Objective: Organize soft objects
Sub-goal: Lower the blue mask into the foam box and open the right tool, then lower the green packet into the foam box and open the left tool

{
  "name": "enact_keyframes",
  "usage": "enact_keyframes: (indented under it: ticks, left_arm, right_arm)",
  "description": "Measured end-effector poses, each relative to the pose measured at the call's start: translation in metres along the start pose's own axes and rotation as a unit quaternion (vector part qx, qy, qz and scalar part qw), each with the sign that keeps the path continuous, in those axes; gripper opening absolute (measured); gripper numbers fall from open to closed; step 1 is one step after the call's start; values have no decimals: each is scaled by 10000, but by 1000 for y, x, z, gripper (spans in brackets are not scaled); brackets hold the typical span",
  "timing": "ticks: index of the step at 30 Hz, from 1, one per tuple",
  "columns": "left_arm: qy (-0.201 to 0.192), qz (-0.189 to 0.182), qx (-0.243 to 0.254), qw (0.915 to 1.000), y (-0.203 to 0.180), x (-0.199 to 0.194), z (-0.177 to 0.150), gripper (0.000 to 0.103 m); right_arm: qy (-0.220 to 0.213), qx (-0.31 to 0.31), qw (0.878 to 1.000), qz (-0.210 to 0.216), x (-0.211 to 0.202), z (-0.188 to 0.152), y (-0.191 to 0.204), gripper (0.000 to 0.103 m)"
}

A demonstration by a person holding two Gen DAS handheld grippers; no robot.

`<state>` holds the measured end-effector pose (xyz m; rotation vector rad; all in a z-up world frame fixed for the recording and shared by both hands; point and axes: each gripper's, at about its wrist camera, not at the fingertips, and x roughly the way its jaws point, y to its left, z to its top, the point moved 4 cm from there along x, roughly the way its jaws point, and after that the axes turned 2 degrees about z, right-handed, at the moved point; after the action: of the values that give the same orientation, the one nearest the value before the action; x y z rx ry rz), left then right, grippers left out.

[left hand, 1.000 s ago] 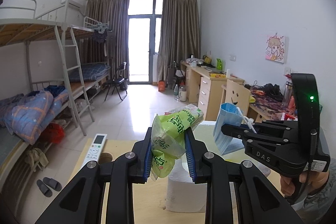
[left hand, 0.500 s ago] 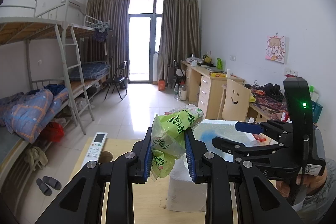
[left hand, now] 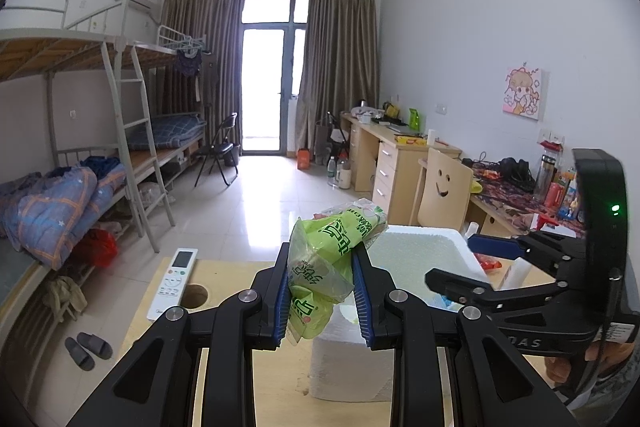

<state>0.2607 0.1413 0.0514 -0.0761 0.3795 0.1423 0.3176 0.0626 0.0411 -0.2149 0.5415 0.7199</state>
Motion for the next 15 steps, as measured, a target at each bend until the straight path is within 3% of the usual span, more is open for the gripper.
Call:
enact_keyframes:
  ticks: [12,15]
  left_arm:
    - [111,-190,49,9997,-7,14,2,29]
    - [131,-287,113,9994,-14,17,2,29]
  right_arm:
    - [-282,104,9995,-54,-30,-3,-6,82]
    - [-346,169,9992,-139,-36,-6,-10,91]
